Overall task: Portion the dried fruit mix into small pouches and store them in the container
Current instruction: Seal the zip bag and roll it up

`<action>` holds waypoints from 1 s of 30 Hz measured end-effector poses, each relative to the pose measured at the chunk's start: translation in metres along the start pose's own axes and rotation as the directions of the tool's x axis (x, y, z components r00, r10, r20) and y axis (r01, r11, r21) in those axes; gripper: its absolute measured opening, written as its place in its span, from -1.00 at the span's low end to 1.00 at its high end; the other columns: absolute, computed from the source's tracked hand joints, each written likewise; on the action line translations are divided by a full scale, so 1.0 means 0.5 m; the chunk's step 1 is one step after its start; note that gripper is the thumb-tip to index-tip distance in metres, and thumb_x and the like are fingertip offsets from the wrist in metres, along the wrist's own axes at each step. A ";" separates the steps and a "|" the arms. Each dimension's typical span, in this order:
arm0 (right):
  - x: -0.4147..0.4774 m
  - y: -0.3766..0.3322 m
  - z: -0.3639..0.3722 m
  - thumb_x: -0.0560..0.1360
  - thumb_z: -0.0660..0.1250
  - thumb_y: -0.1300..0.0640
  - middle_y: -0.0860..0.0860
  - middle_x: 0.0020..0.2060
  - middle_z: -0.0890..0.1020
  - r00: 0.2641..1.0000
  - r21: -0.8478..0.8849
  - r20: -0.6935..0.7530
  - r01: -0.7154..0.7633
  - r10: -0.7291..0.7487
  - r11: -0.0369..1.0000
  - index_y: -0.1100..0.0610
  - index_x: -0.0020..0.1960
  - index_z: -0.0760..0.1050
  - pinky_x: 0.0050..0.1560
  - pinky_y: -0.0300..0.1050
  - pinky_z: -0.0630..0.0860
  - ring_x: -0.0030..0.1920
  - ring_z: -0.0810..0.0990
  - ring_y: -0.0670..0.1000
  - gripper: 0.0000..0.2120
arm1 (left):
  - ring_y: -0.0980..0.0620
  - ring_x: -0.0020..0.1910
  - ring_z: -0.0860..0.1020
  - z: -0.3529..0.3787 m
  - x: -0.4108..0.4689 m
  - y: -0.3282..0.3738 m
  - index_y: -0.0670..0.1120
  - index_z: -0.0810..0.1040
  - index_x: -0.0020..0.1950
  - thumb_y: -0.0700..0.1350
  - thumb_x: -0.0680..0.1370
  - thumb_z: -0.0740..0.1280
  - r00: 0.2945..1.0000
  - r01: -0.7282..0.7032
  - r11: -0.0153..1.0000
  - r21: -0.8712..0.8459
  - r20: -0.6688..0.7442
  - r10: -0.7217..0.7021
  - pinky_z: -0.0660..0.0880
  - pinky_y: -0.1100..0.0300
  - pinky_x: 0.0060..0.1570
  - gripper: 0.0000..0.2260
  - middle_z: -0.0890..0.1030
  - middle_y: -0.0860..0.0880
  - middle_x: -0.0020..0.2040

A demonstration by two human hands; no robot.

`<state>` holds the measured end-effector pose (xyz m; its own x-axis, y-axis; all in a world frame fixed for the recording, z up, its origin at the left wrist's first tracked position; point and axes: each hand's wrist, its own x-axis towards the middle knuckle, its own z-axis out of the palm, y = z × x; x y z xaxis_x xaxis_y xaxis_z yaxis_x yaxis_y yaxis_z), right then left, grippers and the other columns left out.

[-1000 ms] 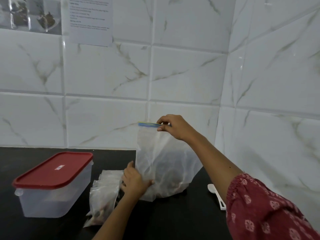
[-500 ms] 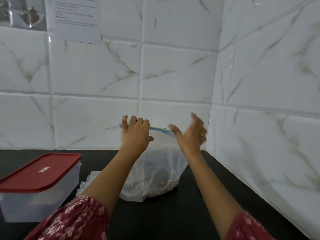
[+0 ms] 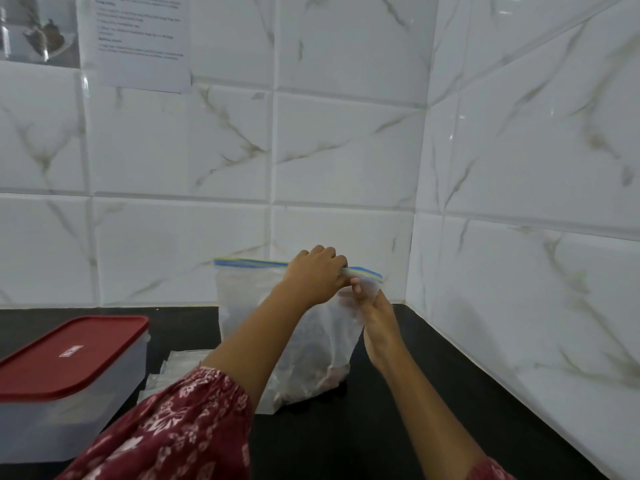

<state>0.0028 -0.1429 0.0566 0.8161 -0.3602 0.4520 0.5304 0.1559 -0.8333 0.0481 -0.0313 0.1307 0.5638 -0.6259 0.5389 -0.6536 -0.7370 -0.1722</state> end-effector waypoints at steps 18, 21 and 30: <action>-0.072 0.145 -0.087 0.47 0.33 0.31 0.01 -0.15 0.66 0.934 -0.685 0.050 -0.226 0.355 0.692 0.08 -0.08 0.59 0.08 -0.14 0.57 -0.07 0.64 -0.02 -0.84 | -0.07 0.19 0.34 -0.004 0.015 -0.038 -0.12 0.42 0.21 0.14 0.61 0.05 0.969 0.154 0.988 -0.025 -0.189 -0.156 0.18 0.17 0.08 -0.60 0.43 -0.07 0.17; -0.079 0.134 -0.090 0.46 0.38 0.24 -0.03 -0.13 0.67 0.937 -0.668 0.047 -0.229 0.347 0.708 0.01 -0.07 0.57 0.02 -0.17 0.58 -0.08 0.64 -0.06 -0.86 | -0.05 0.21 0.33 -0.001 0.016 -0.037 -0.09 0.42 0.24 0.16 0.59 0.10 0.961 0.169 0.983 -0.076 -0.209 -0.182 0.18 0.18 0.11 -0.61 0.42 -0.05 0.19; -0.010 0.059 -0.033 0.53 0.26 0.02 0.04 -0.11 0.71 0.987 -0.037 -0.050 -0.155 0.153 0.987 0.12 -0.02 0.58 0.11 -0.10 0.49 0.04 0.63 0.06 -0.79 | -0.12 0.43 0.20 0.021 -0.068 -0.044 -0.06 0.34 0.39 0.15 0.45 0.38 0.317 0.334 0.448 -0.829 -0.349 -0.882 0.09 -0.02 0.36 -0.42 0.29 -0.09 0.40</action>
<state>0.0108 -0.1518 0.0244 0.8752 -0.3776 0.3023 0.3883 0.1757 -0.9046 0.0487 0.0035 0.1075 0.5790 0.5405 0.6105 -0.5236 -0.3275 0.7865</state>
